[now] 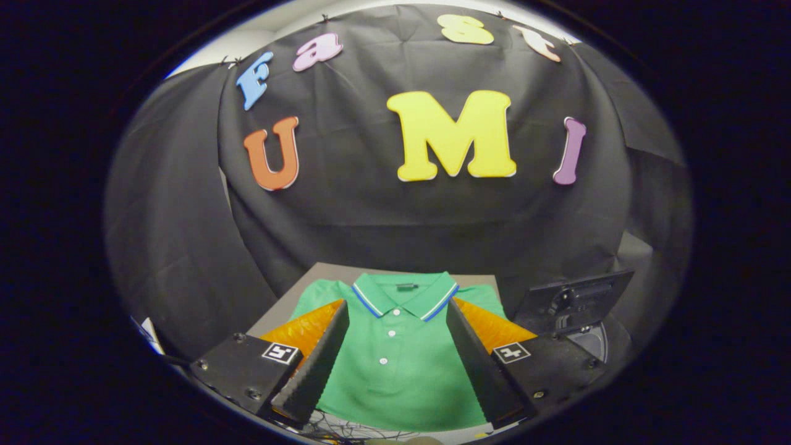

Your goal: Put the clothes into the washing machine and then close the washing machine lid.

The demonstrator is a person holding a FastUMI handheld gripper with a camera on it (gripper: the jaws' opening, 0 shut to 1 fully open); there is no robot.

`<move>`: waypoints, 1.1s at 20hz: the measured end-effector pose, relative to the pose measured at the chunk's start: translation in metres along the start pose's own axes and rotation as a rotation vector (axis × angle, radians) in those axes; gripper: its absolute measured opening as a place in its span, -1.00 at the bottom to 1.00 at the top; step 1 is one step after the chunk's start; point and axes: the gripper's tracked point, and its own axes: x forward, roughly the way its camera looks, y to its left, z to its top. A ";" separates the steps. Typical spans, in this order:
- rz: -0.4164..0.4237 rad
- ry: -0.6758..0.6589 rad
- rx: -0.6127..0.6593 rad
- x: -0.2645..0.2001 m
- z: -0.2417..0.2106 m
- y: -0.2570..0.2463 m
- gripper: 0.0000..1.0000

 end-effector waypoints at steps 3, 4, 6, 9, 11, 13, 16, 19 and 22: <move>-0.025 0.048 -0.013 0.024 -0.014 0.001 0.98; -0.033 0.071 -0.009 0.033 -0.021 0.000 0.98; -0.044 0.129 0.001 0.045 -0.038 -0.002 0.98; -0.064 0.193 0.006 0.059 -0.054 -0.006 0.97; -0.078 0.207 -0.001 0.064 -0.059 -0.009 0.98; -0.085 0.222 -0.004 0.068 -0.064 -0.009 0.98; -0.103 0.241 -0.016 0.071 -0.067 -0.009 0.98; -0.117 0.269 -0.032 0.070 -0.068 -0.008 0.98; -0.115 0.286 -0.025 0.071 -0.069 -0.008 0.97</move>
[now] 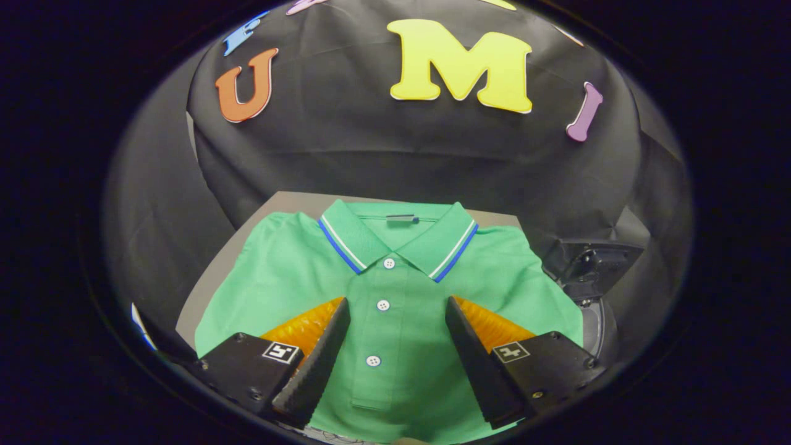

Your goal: Put the clothes into the washing machine and then close the washing machine lid.

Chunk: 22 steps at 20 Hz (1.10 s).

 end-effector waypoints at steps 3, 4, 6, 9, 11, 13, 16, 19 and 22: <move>-0.001 0.008 0.009 -0.002 -0.001 -0.001 0.93; -0.001 0.006 0.013 0.000 0.000 0.000 0.87; 0.007 -0.007 0.004 0.001 -0.003 0.001 0.65; 0.014 -0.017 -0.013 -0.001 -0.001 0.003 -0.16; 0.043 -0.053 -0.004 -0.003 -0.003 0.002 -0.61; 0.063 -0.053 -0.007 -0.009 -0.002 0.003 -0.78; 0.096 -0.043 0.018 -0.017 -0.006 0.003 -0.83; 0.105 -0.066 0.024 -0.032 -0.007 -0.001 -0.84; 0.125 -0.100 0.031 -0.057 -0.007 -0.004 -0.84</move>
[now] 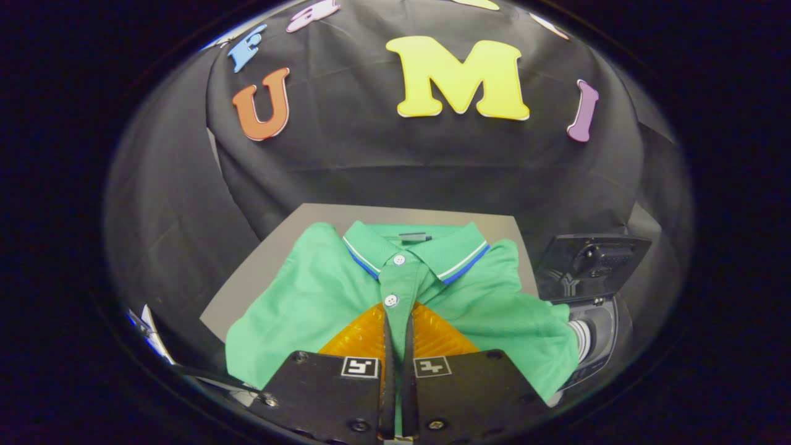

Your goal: Put the clothes into the washing machine and then close the washing machine lid.

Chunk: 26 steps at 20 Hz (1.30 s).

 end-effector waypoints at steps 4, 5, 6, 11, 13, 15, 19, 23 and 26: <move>0.015 -0.070 0.011 -0.048 0.010 -0.006 -0.85; 0.012 -0.095 0.006 -0.063 0.013 -0.010 -0.85; 0.007 -0.115 0.005 -0.077 0.014 -0.014 -0.85; -0.011 -0.207 0.046 -0.153 0.016 -0.046 -0.85; -0.030 -0.238 0.060 -0.182 0.017 -0.064 -0.85; -0.057 -0.278 0.062 -0.211 0.021 -0.086 -0.85; -0.097 -0.350 0.050 -0.259 0.037 -0.135 -0.85; -0.123 -0.394 0.066 -0.278 0.054 -0.193 -0.85; -0.128 -0.386 0.055 -0.268 0.061 -0.236 -0.85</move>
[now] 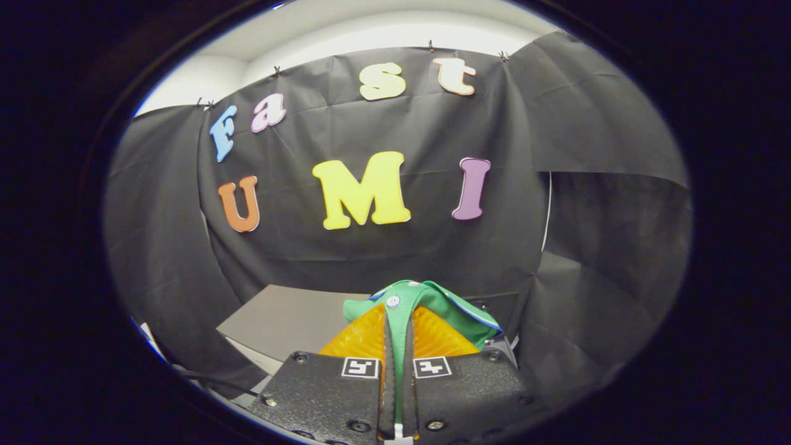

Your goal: Put the clothes into the washing machine and then close the washing machine lid.

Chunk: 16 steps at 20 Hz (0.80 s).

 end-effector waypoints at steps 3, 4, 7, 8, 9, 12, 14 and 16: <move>0.006 0.034 -0.012 0.034 -0.016 -0.035 -0.85; 0.002 0.057 -0.009 0.049 -0.026 -0.046 -0.85; 0.014 0.128 0.023 0.089 -0.060 -0.071 -0.85; 0.016 0.153 0.031 0.103 -0.073 -0.078 -0.85; 0.021 0.177 0.034 0.115 -0.086 -0.084 -0.85; 0.035 0.249 0.026 0.148 -0.124 -0.097 -0.85; 0.041 0.297 0.019 0.171 -0.152 -0.102 -0.85; 0.044 0.350 0.020 0.188 -0.177 -0.106 -0.85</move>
